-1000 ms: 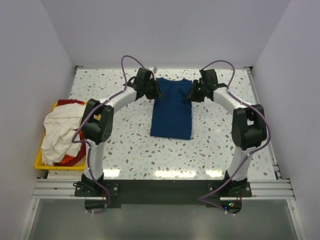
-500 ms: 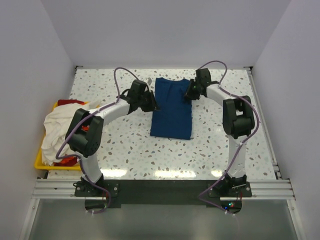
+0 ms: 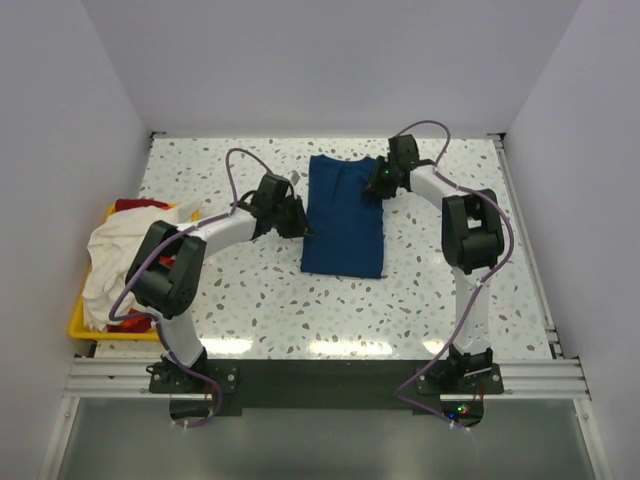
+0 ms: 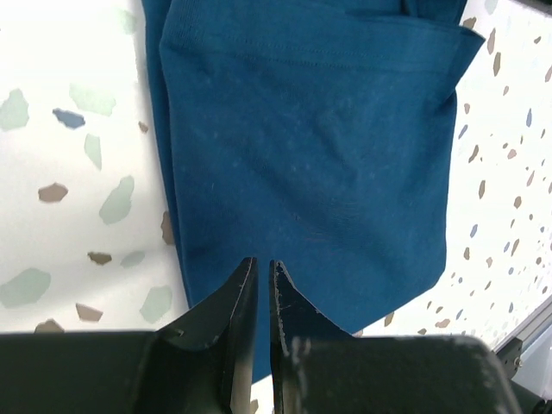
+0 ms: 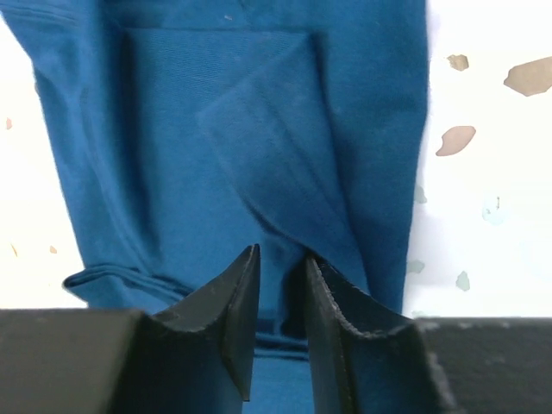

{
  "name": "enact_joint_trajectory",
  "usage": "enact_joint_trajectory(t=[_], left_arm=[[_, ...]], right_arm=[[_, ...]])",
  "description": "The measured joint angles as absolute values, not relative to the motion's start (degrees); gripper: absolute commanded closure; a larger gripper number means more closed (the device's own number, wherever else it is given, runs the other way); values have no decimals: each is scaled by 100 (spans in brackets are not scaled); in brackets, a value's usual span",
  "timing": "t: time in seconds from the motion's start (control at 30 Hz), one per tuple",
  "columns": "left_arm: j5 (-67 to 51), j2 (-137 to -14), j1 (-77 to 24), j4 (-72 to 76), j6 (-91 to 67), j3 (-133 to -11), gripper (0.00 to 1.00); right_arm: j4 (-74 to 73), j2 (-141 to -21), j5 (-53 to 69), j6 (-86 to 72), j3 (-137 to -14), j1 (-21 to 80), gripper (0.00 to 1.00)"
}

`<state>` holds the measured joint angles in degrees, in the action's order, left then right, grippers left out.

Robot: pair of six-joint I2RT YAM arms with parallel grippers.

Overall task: Fold and stack the t-shirts
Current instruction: Fold the tshirt

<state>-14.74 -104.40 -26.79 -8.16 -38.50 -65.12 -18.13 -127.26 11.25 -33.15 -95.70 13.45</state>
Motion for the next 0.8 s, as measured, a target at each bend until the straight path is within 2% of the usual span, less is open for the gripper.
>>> enact_joint_trajectory(t=[0.17,0.33,0.57,0.8], left_arm=[[-1441,-10077,-2722,-797,-3903,-6154,85],[-1435,-9817,-2827,-639,-4005,-5736,87],[-1476,-9760,-2945,-336,-4139,-5190,88],[-1522,-9760,-2943,137,-4261,-4764,90]], right_arm=[[-2040,-12359,1105,-3286,-9673,1350,67],[-2016,-11338,1109,-3345,-9312,1350,68],[-1479,-9188,1339,-3653,-6901,1400,69],[-1066,-8412,1732,-3992,-4624,1616,69]])
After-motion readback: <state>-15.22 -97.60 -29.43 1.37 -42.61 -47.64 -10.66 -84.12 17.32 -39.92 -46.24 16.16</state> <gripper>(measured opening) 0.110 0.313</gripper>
